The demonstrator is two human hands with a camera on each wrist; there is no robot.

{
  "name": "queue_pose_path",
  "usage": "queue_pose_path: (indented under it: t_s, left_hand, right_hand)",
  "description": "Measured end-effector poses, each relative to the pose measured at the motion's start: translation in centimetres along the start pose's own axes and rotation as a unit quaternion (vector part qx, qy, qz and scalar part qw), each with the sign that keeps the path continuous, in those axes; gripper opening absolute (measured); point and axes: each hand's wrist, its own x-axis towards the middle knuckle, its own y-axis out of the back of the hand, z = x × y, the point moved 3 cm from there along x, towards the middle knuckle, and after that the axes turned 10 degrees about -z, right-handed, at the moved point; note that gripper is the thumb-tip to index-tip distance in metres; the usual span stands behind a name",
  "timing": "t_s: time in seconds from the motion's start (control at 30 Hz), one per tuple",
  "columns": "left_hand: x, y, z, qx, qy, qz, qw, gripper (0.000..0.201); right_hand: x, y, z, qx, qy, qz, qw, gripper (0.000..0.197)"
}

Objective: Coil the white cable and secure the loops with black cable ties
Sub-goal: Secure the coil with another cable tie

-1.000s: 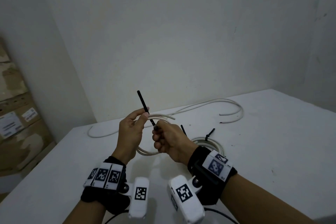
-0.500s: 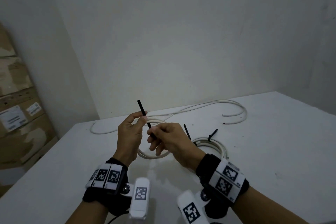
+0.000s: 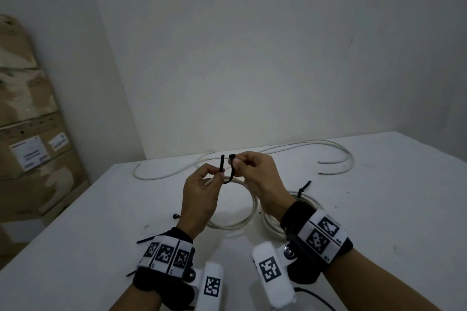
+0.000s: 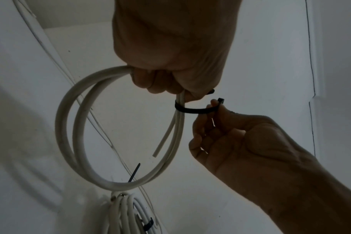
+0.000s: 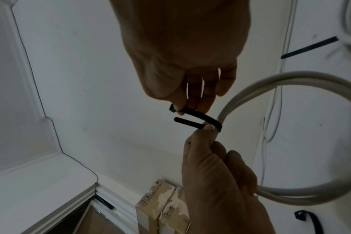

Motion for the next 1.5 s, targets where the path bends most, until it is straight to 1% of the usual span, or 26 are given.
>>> queue_pose_path:
  t_s: [0.03,0.13,0.23,0.4,0.53,0.67,0.83,1.03,1.17,1.27,1.37,1.5]
  left_hand:
    - [-0.1,0.0,0.0,0.003,0.002,0.003,1.0,0.011]
    - [-0.2,-0.1,0.2,0.017,0.003,-0.002,1.0,0.012]
    - [-0.4,-0.5,0.3,0.037,0.003,-0.007,0.999,0.013]
    - [-0.4,-0.5,-0.3,0.041,0.006,0.011,0.999,0.021]
    - [-0.5,-0.4,-0.8,0.036,0.012,0.017,0.999,0.016]
    - [-0.7,-0.4,-0.9,0.034,0.002,0.017,0.999,0.018]
    - [-0.7,-0.5,-0.9,0.046,-0.011,0.013,0.999,0.015]
    - [-0.9,-0.4,-1.1,0.049,-0.021,0.011,0.999,0.014]
    - [-1.0,-0.5,-1.4,0.062,-0.02,0.01,0.998,0.013]
    - [-0.9,-0.5,-1.1,0.065,-0.032,0.006,0.997,0.012]
    - [-0.8,-0.8,-0.2,0.048,-0.049,0.002,0.998,0.011]
    - [-0.8,-0.9,0.3,0.033,-0.041,-0.007,0.999,0.014]
  right_hand:
    - [0.0,0.0,0.0,0.01,-0.004,-0.005,1.0,0.022]
    - [0.0,0.1,0.1,-0.018,-0.004,-0.007,1.0,0.022]
    - [0.0,0.2,0.2,-0.015,-0.001,-0.005,1.0,0.023]
    - [-0.4,-0.2,-0.1,0.001,0.011,-0.023,1.0,0.021]
    - [-0.4,0.0,0.1,-0.001,0.011,-0.018,1.0,0.021]
    - [-0.2,0.2,0.5,-0.003,0.005,-0.004,1.0,0.016]
    - [-0.1,0.4,0.6,0.003,0.002,-0.021,1.0,0.012]
    - [0.0,0.5,0.8,0.0,0.004,-0.04,0.999,0.018]
    - [-0.1,0.7,0.9,-0.006,-0.014,-0.064,0.998,0.012]
    - [-0.2,0.8,0.8,-0.016,-0.032,-0.085,0.996,0.019]
    - [-0.4,0.5,0.5,-0.018,-0.017,-0.101,0.995,0.017]
    - [-0.5,0.4,0.6,-0.053,-0.005,-0.09,0.995,0.011]
